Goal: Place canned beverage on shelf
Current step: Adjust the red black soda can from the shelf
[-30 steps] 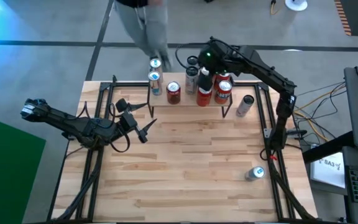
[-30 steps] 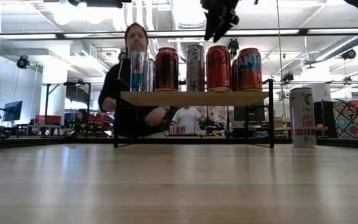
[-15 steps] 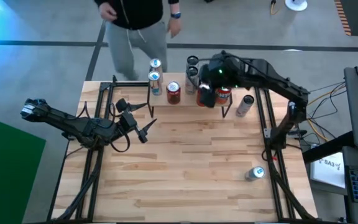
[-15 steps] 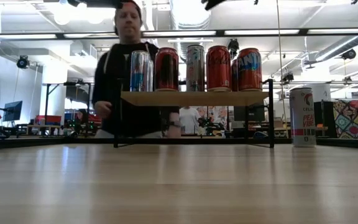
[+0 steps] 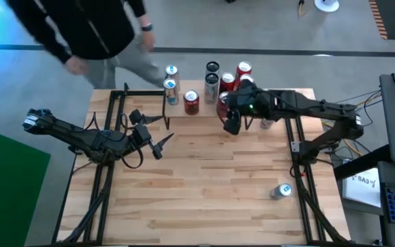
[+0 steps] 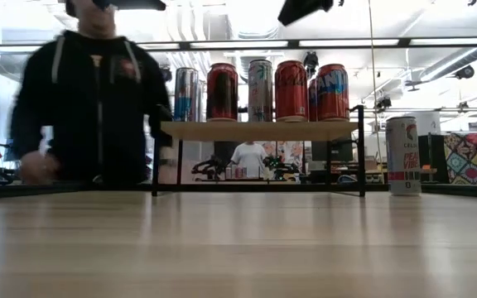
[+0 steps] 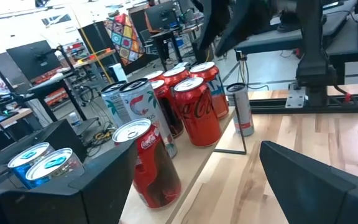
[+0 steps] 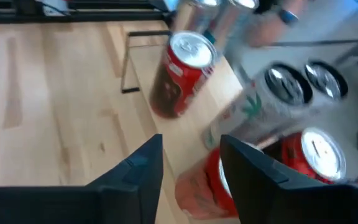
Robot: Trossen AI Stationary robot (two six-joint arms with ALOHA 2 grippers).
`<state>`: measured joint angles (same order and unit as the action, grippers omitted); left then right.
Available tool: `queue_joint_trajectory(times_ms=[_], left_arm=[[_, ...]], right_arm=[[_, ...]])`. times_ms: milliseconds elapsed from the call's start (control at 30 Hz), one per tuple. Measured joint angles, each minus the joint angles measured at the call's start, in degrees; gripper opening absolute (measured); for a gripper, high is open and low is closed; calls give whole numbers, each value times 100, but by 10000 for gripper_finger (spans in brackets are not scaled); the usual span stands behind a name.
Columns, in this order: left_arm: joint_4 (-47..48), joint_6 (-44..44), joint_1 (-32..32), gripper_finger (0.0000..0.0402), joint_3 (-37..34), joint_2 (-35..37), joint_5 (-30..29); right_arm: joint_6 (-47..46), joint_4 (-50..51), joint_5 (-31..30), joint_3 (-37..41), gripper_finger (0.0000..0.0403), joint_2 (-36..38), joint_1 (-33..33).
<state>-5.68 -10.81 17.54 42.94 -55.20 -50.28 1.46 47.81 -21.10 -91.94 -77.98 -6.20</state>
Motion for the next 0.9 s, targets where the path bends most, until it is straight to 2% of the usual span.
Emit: queue_joint_trajectory(times_ms=[267, 367, 467, 633, 900], left_arm=[[-3, 4, 0, 325, 0, 0, -2], [-3, 27, 0, 325, 0, 0, -4], [-3, 42, 0, 325, 0, 0, -4], [-3, 46, 0, 325, 0, 0, -7], [7, 66, 0, 325, 0, 0, -9]], right_arm=[[-658, -1049, -198, 1497, 100, 361, 33], [-886, -1129, -542, 1782, 76, 363, 33], [-1098, -1130, -900, 1903, 50, 329, 33], [-1201, -1149, -1050, 1924, 17, 336, 33], [-1198, -1257, -1061, 1919, 9, 368, 29]])
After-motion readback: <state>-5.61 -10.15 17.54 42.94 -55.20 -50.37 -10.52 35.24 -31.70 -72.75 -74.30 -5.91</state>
